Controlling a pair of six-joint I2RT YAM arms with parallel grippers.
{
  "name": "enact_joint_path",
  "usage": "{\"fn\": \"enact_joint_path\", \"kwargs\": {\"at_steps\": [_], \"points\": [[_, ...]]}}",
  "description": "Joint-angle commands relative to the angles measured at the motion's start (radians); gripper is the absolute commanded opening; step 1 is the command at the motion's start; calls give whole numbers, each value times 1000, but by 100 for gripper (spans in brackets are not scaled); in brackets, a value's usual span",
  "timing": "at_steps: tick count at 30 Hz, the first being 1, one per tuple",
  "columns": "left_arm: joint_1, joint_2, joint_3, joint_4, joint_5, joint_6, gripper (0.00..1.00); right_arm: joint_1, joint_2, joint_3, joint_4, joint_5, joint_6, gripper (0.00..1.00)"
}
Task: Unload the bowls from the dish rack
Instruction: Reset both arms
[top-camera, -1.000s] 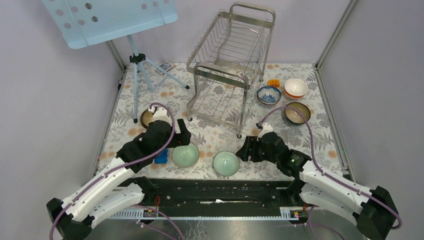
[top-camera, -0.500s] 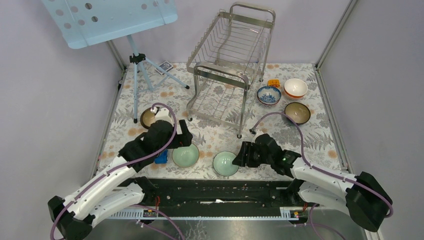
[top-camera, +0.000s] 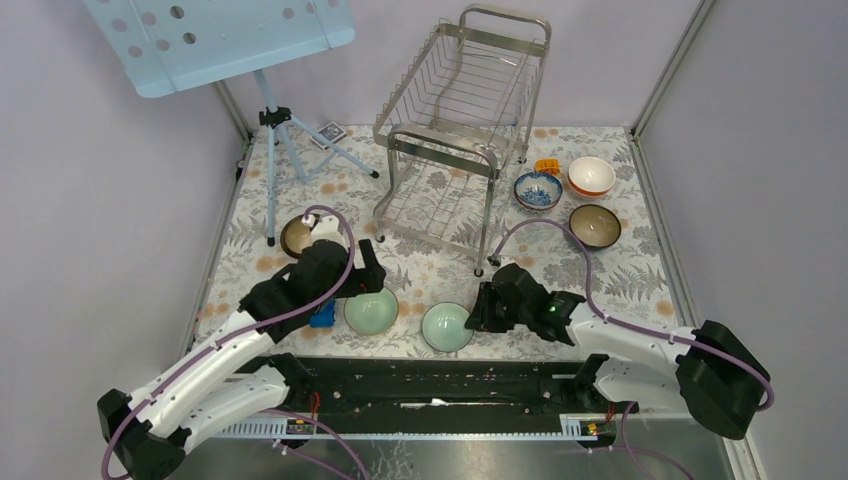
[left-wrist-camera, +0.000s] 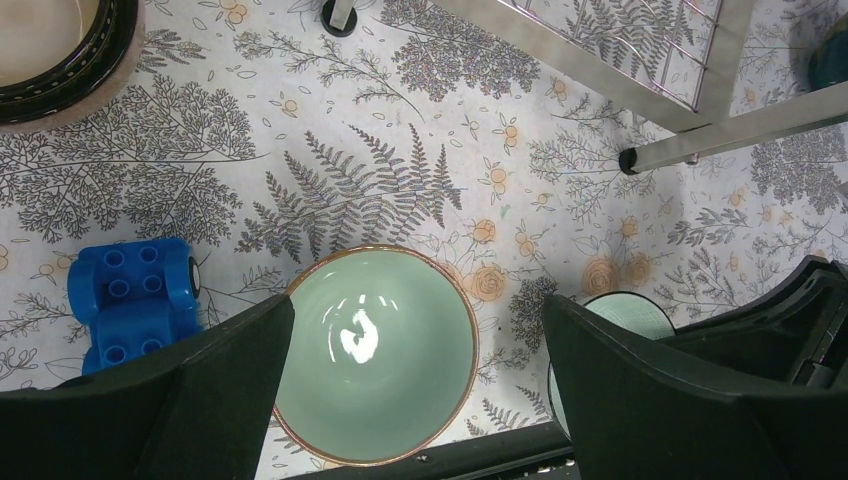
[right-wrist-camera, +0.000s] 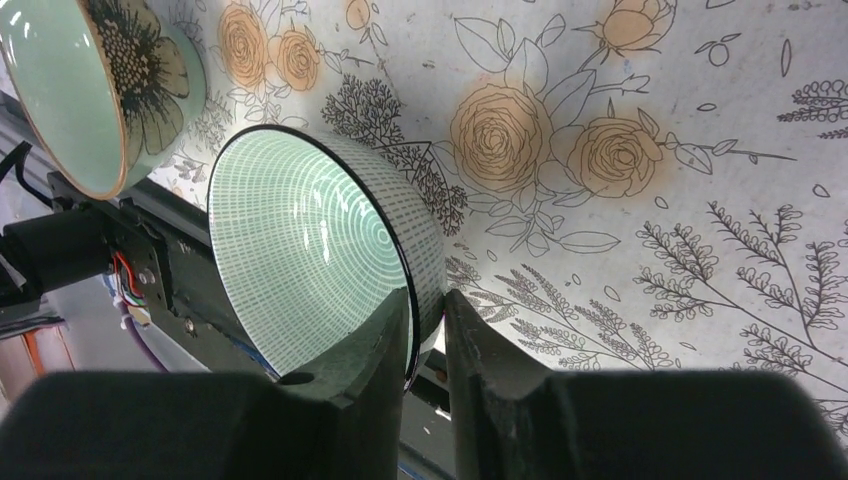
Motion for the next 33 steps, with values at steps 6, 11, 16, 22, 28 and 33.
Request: {"fn": "enact_joint_path", "kwargs": {"at_steps": [6,11,16,22,28,33], "points": [[-2,-22,-1,10,-17,-17,99,27,52,104,10,101,55,20],[-2,-21,-3,10,-22,-17,99,28,107,131,38,105,57,19],[-2,-17,-1,4,-21,-16,99,43,171,165,65,93,59,19],[-2,-20,-1,5,-23,-19,99,56,195,197,60,109,54,24],[-3,-17,-2,5,-24,-17,99,57,148,179,32,147,51,59],[-1,-12,11,-4,-24,-9,99,58,9,178,-56,181,-10,80]]}}
